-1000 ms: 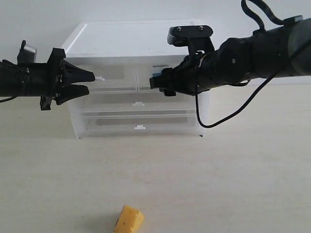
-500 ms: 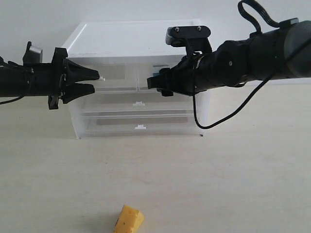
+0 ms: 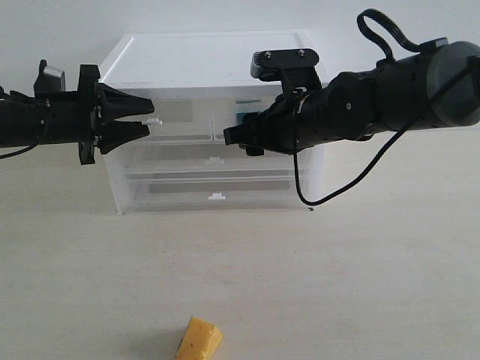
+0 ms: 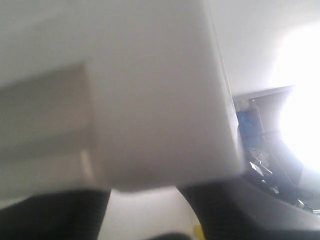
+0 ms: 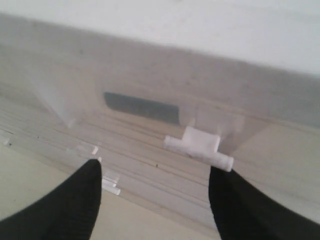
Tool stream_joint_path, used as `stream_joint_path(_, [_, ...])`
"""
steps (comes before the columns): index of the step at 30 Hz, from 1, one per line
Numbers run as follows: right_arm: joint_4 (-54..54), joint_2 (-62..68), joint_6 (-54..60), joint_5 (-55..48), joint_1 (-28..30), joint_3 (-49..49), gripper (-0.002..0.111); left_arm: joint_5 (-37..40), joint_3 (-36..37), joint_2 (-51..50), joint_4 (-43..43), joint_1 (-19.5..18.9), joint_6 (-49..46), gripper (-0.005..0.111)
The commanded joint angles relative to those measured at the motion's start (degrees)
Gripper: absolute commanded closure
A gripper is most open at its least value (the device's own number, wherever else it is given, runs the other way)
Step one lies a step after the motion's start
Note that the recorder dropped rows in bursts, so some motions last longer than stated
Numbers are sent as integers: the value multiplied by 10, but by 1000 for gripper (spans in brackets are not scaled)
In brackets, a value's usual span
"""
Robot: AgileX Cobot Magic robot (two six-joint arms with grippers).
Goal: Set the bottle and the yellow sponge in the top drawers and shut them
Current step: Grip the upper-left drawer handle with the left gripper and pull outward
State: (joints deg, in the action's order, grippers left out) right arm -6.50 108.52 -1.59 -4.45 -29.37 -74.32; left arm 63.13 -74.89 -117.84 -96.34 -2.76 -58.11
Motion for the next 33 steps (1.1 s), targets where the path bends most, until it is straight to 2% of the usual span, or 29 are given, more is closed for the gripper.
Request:
stream_joint_path(1, [10,0,11,72,9,-13,50,-18,-7,2,-36,0,-7,60])
stream_joint_path(3, [10,0,11,72,9,-13,50,-18,-7,2,-36,0,-7,65])
stream_joint_path(8, [10,0,11,70,9,-13,50,-20,-7,2,-36,0,-12,95])
stream_joint_path(10, [10,0,11,68,9,-13,50,-20,-7,2,-36,0,-19,103])
stream_joint_path(19, [10,0,11,72,9,-13,50,-3,-7,2,-36,0,-49,103])
stream_joint_path(27, [10,0,11,87,9,-13,50,55,-5,2,-22,0,-49,103])
stream_joint_path(33, [10,0,11,95,9,-13,50,68,33,2,-36,0,-73,103])
